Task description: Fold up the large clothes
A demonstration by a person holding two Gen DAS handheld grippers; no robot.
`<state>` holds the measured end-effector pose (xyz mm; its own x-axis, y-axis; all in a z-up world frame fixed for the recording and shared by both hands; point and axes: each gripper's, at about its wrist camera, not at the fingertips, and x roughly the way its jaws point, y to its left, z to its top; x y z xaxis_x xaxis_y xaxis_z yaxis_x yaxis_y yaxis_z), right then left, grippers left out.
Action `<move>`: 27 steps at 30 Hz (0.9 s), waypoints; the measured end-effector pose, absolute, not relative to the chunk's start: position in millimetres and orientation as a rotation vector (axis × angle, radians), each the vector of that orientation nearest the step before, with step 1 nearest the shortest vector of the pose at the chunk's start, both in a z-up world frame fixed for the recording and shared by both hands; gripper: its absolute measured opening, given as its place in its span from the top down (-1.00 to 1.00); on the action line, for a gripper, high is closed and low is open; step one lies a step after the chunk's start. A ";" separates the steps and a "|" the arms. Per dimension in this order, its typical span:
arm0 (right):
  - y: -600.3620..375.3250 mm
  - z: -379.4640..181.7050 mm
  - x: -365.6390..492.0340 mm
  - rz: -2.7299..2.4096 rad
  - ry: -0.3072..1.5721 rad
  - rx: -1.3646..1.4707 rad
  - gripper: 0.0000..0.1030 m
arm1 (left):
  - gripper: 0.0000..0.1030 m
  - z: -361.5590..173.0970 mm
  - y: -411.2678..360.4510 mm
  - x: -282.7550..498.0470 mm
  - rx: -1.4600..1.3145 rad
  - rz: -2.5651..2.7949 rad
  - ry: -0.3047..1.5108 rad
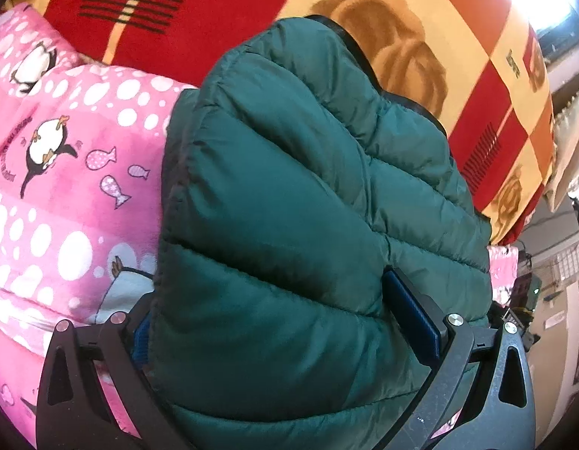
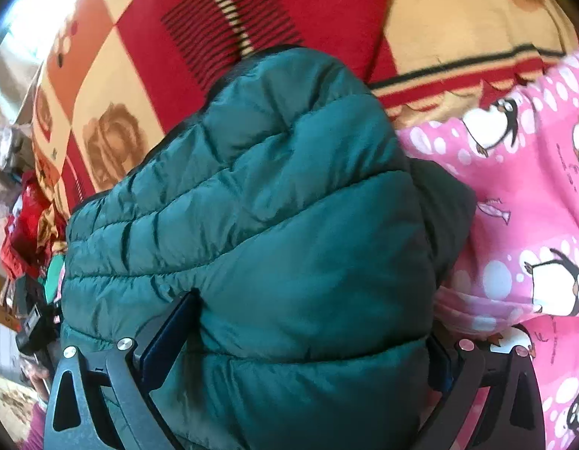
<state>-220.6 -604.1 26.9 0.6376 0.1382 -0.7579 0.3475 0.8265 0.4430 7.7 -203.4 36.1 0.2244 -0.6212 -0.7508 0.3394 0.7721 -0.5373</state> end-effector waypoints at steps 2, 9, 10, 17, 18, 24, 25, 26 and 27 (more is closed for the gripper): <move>-596.7 32.8 -221.5 -0.127 0.867 0.567 -0.75 | -0.67 40.6 -207.7 3.2 -0.263 -0.691 1.144; -585.6 62.4 -241.6 -0.105 0.810 0.494 0.15 | 0.10 68.4 -208.6 -13.8 -0.223 -0.707 1.070; -585.2 68.4 -246.6 -0.100 0.793 0.501 0.22 | 0.18 73.9 -207.6 -16.5 -0.219 -0.711 1.062; -569.2 105.5 -278.3 -0.083 0.707 0.509 0.38 | 0.29 114.2 -190.1 -45.8 -0.220 -0.762 1.049; -566.6 110.1 -285.1 -0.074 0.699 0.516 0.39 | 0.29 119.5 -185.0 -51.6 -0.225 -0.772 1.055; -551.4 128.7 -342.4 -0.013 0.685 0.603 0.41 | 0.30 137.6 -145.1 -92.3 -0.234 -0.802 1.119; -549.9 129.4 -352.1 -0.004 0.686 0.623 0.41 | 0.30 137.6 -136.2 -101.3 -0.230 -0.803 1.134; -546.1 128.8 -363.8 0.010 0.693 0.655 0.41 | 0.29 137.8 -134.2 -109.0 -0.225 -0.801 1.145; -543.6 127.7 -372.5 0.019 0.700 0.669 0.41 | 0.29 134.6 -127.5 -115.2 -0.221 -0.794 1.161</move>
<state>-372.5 -543.6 127.7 0.7732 0.2325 -0.5900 0.2005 0.7930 0.5753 -115.2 -127.5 134.6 0.1671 -0.6597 -0.7327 0.4438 0.7139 -0.5416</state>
